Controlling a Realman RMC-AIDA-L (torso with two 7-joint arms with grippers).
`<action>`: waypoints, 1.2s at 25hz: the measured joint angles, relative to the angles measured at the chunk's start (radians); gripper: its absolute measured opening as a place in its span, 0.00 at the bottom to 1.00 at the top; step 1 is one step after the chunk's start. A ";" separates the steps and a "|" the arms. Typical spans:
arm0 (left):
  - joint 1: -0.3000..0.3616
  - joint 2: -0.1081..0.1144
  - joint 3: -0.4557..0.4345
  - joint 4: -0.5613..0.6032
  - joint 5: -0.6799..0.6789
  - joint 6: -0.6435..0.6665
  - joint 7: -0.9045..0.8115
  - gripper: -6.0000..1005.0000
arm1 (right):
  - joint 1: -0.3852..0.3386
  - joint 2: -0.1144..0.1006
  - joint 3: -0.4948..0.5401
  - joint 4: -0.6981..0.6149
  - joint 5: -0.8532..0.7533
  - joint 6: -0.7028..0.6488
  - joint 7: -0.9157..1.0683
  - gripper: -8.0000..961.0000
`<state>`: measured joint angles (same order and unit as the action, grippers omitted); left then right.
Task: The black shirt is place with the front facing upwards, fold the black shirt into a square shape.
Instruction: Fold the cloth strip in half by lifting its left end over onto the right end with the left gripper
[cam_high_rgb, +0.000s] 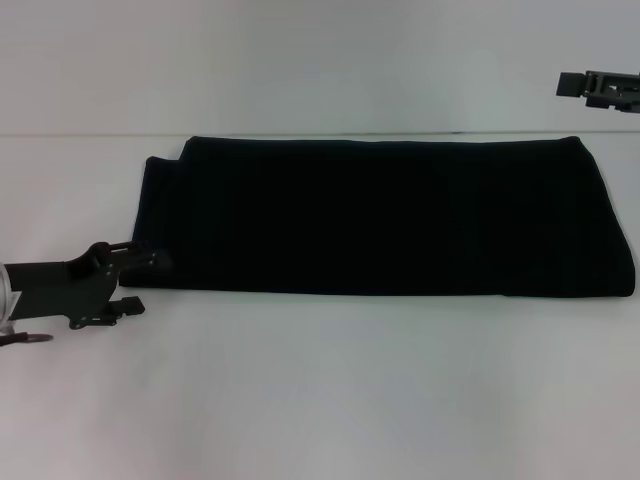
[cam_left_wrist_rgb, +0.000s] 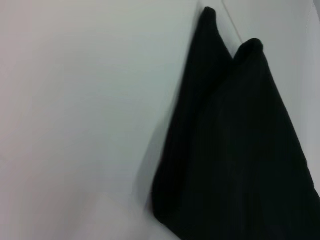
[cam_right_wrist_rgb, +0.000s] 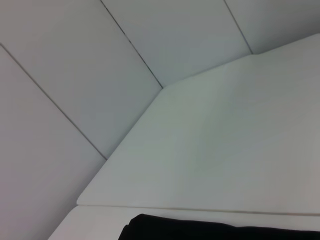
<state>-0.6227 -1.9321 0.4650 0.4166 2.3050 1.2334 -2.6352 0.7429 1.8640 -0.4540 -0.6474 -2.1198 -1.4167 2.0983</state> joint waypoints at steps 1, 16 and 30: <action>-0.002 0.000 0.002 -0.003 0.002 -0.009 -0.003 0.86 | 0.000 0.000 0.001 0.000 0.000 0.001 0.000 0.91; -0.022 0.001 0.023 -0.021 0.004 -0.085 -0.006 0.86 | 0.000 -0.001 0.003 0.000 0.016 0.020 0.000 0.91; -0.033 0.001 0.032 -0.026 0.004 -0.125 -0.006 0.86 | 0.001 0.001 0.004 0.000 0.026 0.022 0.000 0.91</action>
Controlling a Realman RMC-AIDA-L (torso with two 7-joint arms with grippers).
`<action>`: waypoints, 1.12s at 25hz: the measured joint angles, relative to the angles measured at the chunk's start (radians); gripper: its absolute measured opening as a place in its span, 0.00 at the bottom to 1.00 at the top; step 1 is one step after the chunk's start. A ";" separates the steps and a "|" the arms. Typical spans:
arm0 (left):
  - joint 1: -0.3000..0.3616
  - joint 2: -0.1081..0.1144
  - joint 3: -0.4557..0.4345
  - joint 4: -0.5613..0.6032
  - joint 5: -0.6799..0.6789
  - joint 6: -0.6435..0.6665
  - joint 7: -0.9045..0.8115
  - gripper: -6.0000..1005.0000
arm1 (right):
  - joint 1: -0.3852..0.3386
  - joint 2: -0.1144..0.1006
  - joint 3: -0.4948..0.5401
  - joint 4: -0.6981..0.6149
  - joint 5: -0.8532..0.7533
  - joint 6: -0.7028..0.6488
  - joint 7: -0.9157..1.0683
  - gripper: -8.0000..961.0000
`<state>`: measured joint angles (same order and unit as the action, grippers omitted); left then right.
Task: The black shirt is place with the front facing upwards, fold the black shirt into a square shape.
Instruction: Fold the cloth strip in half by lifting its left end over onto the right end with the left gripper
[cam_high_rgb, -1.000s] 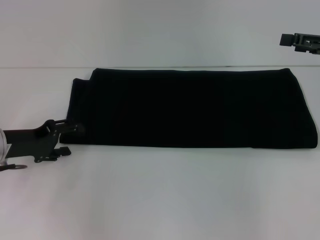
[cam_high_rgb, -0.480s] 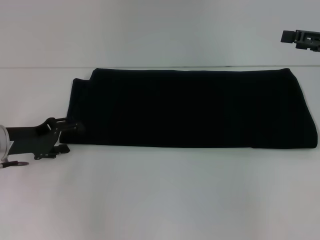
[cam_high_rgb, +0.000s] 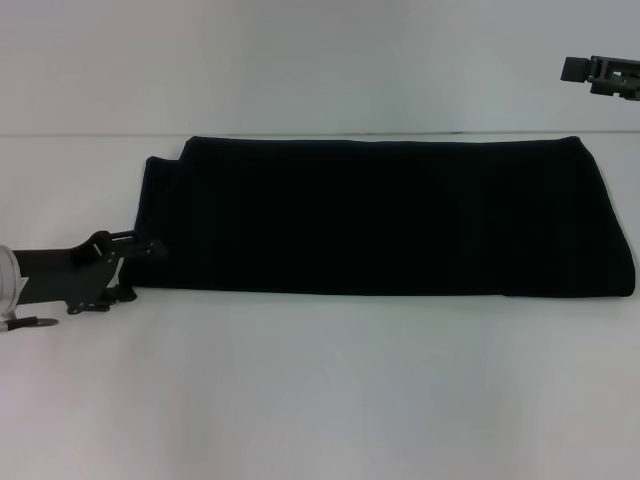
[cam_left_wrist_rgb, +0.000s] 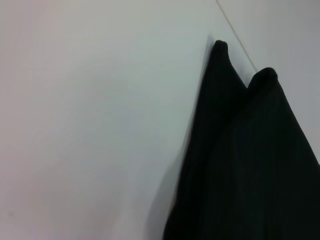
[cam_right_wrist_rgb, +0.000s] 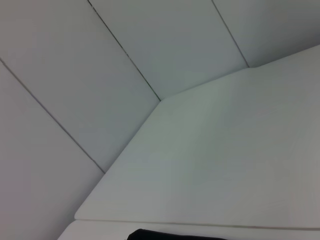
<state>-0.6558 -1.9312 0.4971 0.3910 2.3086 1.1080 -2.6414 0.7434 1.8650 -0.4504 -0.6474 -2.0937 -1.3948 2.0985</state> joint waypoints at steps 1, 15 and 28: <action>-0.001 0.000 0.000 0.000 0.000 -0.002 0.000 0.86 | 0.000 0.000 0.001 0.000 0.000 0.000 0.000 0.92; -0.027 0.003 0.029 -0.003 0.000 -0.049 0.004 0.86 | -0.005 -0.001 0.009 0.000 0.016 -0.005 0.000 0.91; -0.051 0.003 0.031 0.002 -0.001 -0.060 0.014 0.86 | -0.008 -0.002 0.009 0.000 0.026 -0.004 0.000 0.92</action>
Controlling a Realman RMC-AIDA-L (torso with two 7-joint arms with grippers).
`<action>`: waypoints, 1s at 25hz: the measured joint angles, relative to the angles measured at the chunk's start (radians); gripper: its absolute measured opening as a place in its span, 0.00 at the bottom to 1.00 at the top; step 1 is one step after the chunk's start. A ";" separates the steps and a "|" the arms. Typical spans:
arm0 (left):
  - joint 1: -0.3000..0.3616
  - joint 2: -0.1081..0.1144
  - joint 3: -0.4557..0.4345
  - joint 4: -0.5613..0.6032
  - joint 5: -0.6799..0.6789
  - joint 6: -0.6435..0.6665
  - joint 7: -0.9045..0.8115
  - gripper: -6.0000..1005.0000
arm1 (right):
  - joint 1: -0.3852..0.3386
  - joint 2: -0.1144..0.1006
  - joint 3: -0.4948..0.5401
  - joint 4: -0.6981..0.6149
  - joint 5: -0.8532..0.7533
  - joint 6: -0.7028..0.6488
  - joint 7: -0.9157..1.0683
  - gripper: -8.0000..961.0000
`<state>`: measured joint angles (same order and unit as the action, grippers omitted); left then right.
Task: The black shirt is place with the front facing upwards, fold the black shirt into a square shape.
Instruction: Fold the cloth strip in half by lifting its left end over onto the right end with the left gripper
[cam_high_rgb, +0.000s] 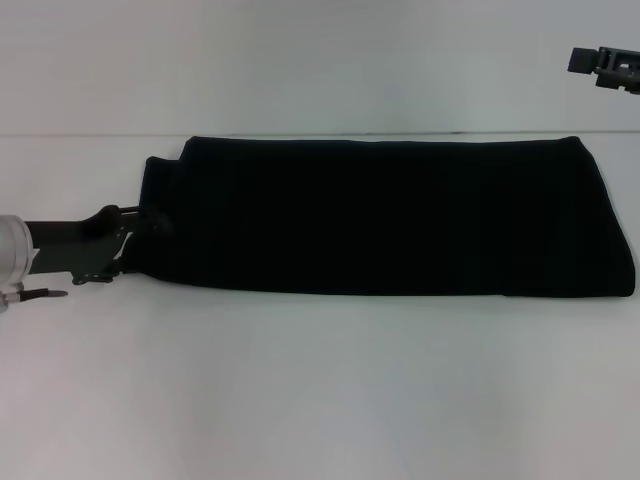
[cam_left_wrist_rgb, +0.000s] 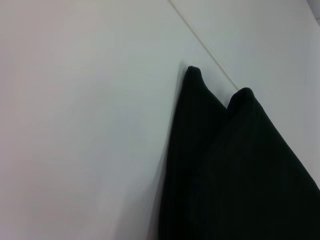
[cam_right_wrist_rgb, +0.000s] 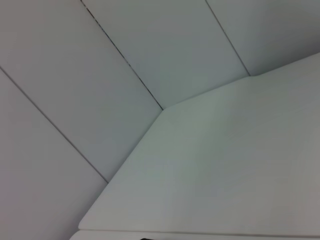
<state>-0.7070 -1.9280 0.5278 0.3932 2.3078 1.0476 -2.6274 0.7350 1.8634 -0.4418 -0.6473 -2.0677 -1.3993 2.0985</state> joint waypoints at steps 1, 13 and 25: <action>0.000 0.000 0.000 0.001 0.000 0.000 0.003 0.86 | 0.000 0.000 0.000 0.000 0.000 0.000 0.000 0.92; 0.006 -0.005 0.035 0.002 -0.002 -0.022 0.050 0.77 | -0.001 0.000 0.000 0.000 0.000 0.003 -0.002 0.91; 0.010 -0.008 0.037 0.004 0.000 -0.055 0.088 0.53 | 0.000 0.000 0.000 0.000 0.000 -0.001 0.000 0.92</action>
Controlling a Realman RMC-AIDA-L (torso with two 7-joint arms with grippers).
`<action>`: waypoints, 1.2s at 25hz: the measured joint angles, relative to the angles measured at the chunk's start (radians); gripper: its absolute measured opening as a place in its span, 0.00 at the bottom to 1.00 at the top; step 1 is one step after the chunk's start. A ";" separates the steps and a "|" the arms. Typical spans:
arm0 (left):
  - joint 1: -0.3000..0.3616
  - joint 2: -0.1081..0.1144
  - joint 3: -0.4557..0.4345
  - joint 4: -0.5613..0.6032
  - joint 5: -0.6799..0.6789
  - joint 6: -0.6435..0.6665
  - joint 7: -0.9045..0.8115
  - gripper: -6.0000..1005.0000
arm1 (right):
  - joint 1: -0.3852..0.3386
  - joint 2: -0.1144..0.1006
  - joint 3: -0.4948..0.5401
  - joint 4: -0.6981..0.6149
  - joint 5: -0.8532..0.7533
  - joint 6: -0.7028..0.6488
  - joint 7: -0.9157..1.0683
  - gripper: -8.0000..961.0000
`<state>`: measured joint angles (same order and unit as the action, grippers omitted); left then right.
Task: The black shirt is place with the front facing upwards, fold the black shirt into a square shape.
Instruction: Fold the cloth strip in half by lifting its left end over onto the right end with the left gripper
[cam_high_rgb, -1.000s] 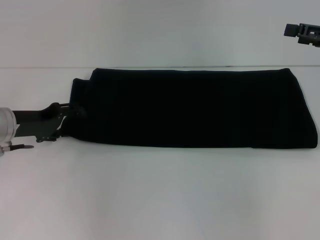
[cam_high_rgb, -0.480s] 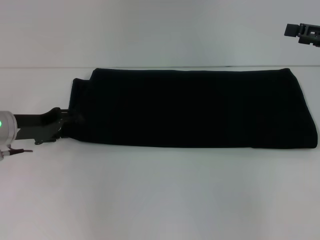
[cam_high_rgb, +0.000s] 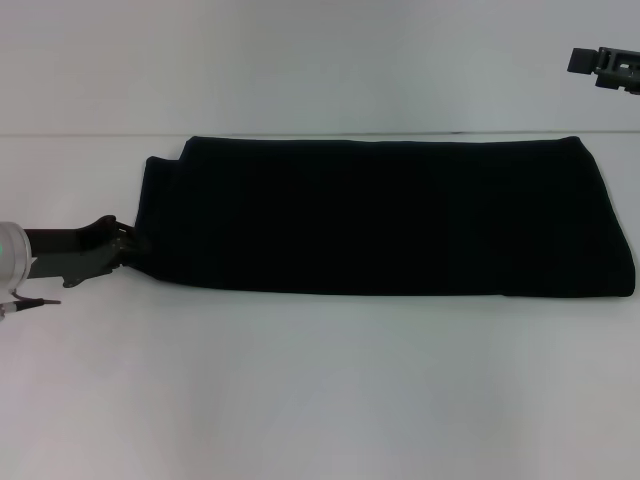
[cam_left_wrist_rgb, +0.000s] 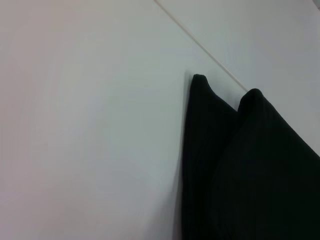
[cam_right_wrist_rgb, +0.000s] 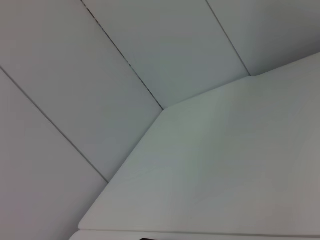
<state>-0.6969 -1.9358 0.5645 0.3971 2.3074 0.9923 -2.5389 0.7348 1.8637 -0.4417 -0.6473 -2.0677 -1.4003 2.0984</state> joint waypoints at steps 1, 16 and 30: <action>0.000 0.000 0.000 0.000 0.000 0.000 0.001 0.48 | 0.000 0.000 0.000 0.000 0.000 0.001 0.000 0.92; 0.136 -0.037 -0.012 0.171 -0.024 0.121 0.032 0.03 | -0.006 0.013 0.002 0.007 0.049 0.028 -0.008 0.91; 0.332 0.039 -0.252 0.319 -0.030 0.303 0.164 0.03 | -0.011 0.044 0.001 0.028 0.080 0.116 -0.006 0.89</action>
<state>-0.3645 -1.8971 0.3123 0.7165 2.2776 1.2951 -2.3748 0.7239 1.9072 -0.4404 -0.6194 -1.9874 -1.2847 2.0928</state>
